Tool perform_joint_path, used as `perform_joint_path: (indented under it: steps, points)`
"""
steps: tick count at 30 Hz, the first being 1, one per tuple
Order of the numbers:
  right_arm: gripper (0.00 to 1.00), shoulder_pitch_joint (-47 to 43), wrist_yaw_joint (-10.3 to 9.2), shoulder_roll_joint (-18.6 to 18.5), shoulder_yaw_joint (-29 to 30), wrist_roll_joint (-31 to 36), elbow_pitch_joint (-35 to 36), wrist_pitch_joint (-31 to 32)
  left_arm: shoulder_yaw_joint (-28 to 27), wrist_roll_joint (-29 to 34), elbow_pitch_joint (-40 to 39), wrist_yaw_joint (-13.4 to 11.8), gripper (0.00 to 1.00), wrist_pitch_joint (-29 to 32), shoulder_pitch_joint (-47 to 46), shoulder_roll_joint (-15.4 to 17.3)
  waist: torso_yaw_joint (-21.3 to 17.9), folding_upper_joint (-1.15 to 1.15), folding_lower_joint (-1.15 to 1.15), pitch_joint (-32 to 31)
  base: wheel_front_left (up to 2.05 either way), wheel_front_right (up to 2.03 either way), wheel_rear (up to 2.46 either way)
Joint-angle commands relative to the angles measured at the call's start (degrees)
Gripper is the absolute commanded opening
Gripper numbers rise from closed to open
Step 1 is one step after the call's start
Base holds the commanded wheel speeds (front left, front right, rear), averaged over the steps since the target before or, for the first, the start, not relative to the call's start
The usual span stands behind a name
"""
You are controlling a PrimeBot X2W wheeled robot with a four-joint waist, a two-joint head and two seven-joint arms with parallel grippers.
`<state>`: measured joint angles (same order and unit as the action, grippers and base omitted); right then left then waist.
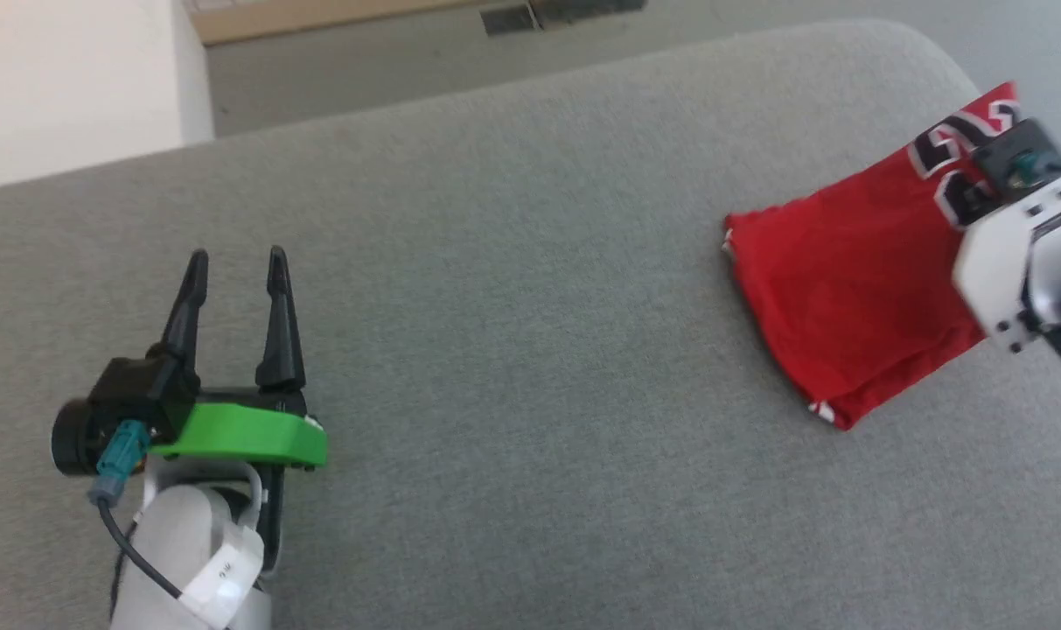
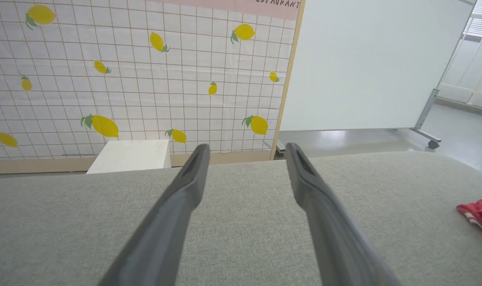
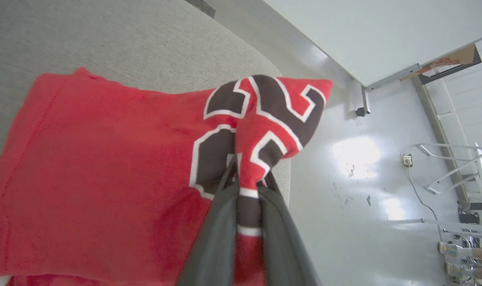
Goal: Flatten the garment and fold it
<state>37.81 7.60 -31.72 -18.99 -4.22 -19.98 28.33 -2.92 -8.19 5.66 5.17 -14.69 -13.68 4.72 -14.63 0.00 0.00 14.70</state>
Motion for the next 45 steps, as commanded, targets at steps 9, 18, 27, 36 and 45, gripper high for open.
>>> perform_joint_path:
  steps: [9, 18, 27, 36, 45]
  points:
    - [0.0, 6.3, -0.11, 1.2, 13.2, 7.6, -11.7, -9.5, 0.6, 1.7, -4.1, 0.0, 1.0, 2.5, -3.1, 3.1, -3.5, 0.0, 0.0, 11.2, 0.0, 0.0, 0.0]
    - [1.0, 6.7, -0.11, 7.3, 29.8, 18.4, -17.4, -13.1, 1.8, 1.6, -3.7, -0.1, 1.0, 2.8, -3.1, 3.3, -0.2, 0.0, 0.0, 11.1, 0.0, 0.0, 0.0]
    - [1.0, 0.1, -0.11, 11.8, 39.6, 20.7, -17.4, -15.3, 3.3, -0.2, 1.5, -0.3, 1.0, 0.8, -0.6, 1.2, 4.4, 0.0, 0.0, 1.8, 0.0, 0.0, 0.0]
    - [1.0, -9.7, -0.11, 14.6, 36.0, 9.6, -8.7, -25.4, 4.7, -2.5, 5.7, -1.2, 1.0, -0.1, 3.3, -0.6, 9.2, 0.0, 0.0, -7.7, 0.0, 0.0, 0.0]
    - [1.0, -24.6, -0.11, 22.2, 33.8, 0.6, 8.3, -31.0, 5.2, -4.3, 8.3, -1.7, 1.0, -0.3, 5.1, -1.2, 13.6, 0.0, 0.0, -11.9, 0.0, 0.0, 0.0]
